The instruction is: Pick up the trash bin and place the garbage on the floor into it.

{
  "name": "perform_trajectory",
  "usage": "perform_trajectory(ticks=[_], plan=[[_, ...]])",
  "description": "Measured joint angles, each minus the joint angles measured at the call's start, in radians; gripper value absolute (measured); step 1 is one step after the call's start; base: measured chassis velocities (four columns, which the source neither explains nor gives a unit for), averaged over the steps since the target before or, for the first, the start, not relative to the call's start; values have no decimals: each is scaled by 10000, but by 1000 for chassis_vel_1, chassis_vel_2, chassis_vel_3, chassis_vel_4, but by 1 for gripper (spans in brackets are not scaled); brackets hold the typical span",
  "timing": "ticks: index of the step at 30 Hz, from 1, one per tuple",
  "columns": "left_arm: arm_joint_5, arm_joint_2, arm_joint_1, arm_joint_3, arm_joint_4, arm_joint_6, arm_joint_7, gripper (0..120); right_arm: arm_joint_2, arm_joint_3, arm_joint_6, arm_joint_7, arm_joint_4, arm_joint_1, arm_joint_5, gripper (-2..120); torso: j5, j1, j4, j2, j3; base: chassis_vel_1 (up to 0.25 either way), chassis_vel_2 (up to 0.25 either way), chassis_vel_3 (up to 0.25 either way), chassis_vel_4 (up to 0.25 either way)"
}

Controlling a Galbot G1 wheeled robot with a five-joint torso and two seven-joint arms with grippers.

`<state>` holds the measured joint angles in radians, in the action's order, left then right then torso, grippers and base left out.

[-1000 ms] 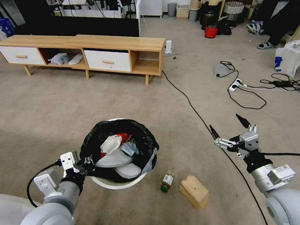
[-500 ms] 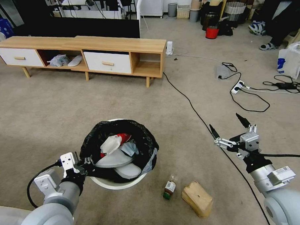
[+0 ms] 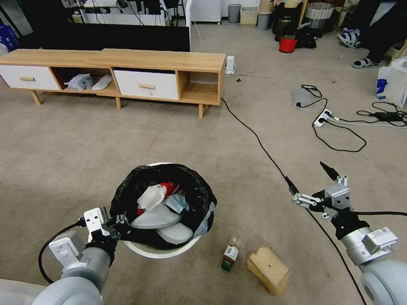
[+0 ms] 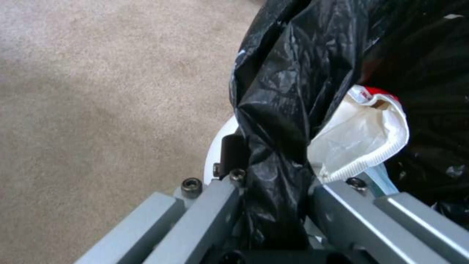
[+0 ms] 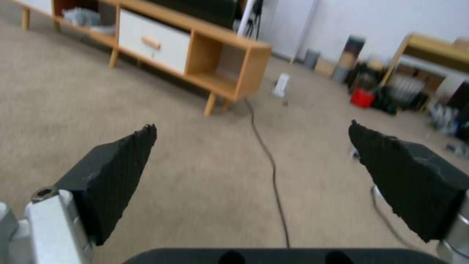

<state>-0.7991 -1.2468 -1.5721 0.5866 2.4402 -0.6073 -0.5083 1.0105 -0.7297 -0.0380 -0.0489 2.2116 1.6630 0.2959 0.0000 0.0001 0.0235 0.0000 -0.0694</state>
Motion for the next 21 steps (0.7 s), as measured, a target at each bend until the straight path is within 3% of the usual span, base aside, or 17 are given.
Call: perform_trajectory(ticks=[11, 13, 14, 21], plan=[[244, 120, 135, -430, -286, 75, -37, 0, -2078, 335, -1599, 1910, -84, 269, 2492, 100, 0, 0, -1, 0, -1, 0, 0, 0, 0], [286, 135, 215, -534, -391, 88, -117, 0, -2811, 529, -2255, 2691, -105, 65, 3607, 100, 1, 0, 0, 0, -1, 0, 0, 0, 0], [286, 135, 215, -534, -391, 88, -117, 0, -2811, 529, -2255, 2691, -105, 65, 3607, 100, 1, 0, 0, 0, -1, 0, 0, 0, 0], [402, -71, 303, -564, -614, 127, -146, 0, -4034, 1512, -3649, 4426, -290, -1000, 6668, 100, 1, 1, -1, 0, -1, 0, 0, 0, 0]])
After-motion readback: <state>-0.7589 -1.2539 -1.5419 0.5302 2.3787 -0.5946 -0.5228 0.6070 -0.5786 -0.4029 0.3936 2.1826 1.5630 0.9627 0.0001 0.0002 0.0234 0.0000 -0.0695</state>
